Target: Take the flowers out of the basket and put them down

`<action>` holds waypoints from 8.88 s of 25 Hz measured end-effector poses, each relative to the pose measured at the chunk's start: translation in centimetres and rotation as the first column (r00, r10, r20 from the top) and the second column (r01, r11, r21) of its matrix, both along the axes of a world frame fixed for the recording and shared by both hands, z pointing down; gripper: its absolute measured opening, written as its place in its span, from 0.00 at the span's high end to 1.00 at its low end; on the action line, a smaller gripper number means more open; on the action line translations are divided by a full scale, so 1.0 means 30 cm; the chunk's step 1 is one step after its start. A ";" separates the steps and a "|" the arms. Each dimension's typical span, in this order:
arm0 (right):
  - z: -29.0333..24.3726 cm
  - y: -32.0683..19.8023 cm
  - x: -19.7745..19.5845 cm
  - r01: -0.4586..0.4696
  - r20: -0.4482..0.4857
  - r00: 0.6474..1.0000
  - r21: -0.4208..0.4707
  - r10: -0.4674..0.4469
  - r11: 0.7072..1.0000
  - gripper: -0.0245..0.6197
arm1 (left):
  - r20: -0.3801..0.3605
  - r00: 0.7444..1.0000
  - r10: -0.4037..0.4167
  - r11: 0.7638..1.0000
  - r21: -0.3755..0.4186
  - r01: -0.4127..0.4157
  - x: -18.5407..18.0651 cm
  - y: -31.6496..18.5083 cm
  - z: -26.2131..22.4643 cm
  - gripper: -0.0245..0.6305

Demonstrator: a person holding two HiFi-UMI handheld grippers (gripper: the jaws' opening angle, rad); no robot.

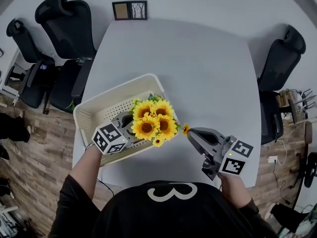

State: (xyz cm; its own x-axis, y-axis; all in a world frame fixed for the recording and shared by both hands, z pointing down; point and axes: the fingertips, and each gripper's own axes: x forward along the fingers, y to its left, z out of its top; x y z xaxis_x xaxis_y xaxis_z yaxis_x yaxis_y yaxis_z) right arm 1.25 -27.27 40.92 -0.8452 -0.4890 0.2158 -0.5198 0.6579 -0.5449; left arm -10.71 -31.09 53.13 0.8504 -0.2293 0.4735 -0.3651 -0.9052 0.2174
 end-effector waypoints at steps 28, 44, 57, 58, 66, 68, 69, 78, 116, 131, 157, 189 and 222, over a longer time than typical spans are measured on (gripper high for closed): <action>0.076 0.006 -0.044 -0.029 -0.016 0.999 -0.041 0.028 0.999 0.95 | -0.079 0.995 -0.063 0.992 0.101 0.071 0.046 -0.051 -0.012 0.51; 0.078 0.010 -0.045 -0.041 -0.018 0.999 -0.040 0.040 0.998 0.95 | -0.109 0.992 -0.062 0.989 0.129 0.076 0.025 -0.039 -0.066 0.55; 0.035 0.035 -0.041 -0.032 -0.009 0.999 -0.012 0.031 0.999 0.95 | -0.105 0.991 -0.088 0.987 0.121 0.101 0.005 -0.026 -0.107 0.56; 0.030 0.043 -0.039 -0.029 -0.008 1.000 -0.009 0.029 1.000 0.95 | -0.106 0.990 -0.095 0.987 0.121 0.107 0.004 -0.021 -0.112 0.56; -0.018 0.086 -0.038 -0.003 0.001 1.000 0.012 0.003 1.000 0.95 | -0.132 0.978 -0.161 0.971 0.158 0.182 -0.028 -0.019 -0.202 0.74; -0.026 0.101 -0.056 0.006 0.001 1.000 0.015 -0.006 1.000 0.95 | -0.124 0.978 -0.166 0.969 0.165 0.185 -0.046 -0.007 -0.208 0.74; -0.029 0.108 -0.062 0.010 0.002 1.000 0.017 -0.010 1.000 0.95 | -0.116 0.979 -0.165 0.968 0.172 0.184 -0.050 0.001 -0.209 0.74; -0.072 0.175 -0.087 0.021 0.010 1.000 0.046 -0.021 0.999 0.95 | -0.119 0.973 -0.200 0.945 0.240 0.224 -0.085 0.017 -0.302 0.75; -0.306 0.696 -0.151 -0.061 0.032 0.998 0.252 0.055 0.966 0.95 | -0.248 0.950 -0.189 0.871 0.405 0.279 -0.134 0.584 -0.831 0.75; -0.270 0.953 0.055 -0.233 0.029 0.972 0.234 0.233 0.944 0.95 | -0.231 0.972 -0.041 0.887 0.440 0.142 0.095 0.806 -0.821 0.75; -0.270 0.880 0.495 -0.423 0.039 0.905 0.213 0.425 0.881 0.95 | -0.220 0.972 0.082 0.897 0.442 0.025 0.591 0.694 -0.772 0.74; 0.021 0.649 0.938 -0.434 0.007 0.901 -0.014 0.434 0.901 0.95 | -0.128 0.989 0.073 0.946 0.324 -0.028 1.078 0.418 -0.267 0.74; 0.076 0.603 0.965 -0.405 0.027 0.913 -0.062 0.408 0.912 0.95 | -0.168 0.986 0.014 0.986 0.167 0.015 1.073 0.400 -0.003 0.65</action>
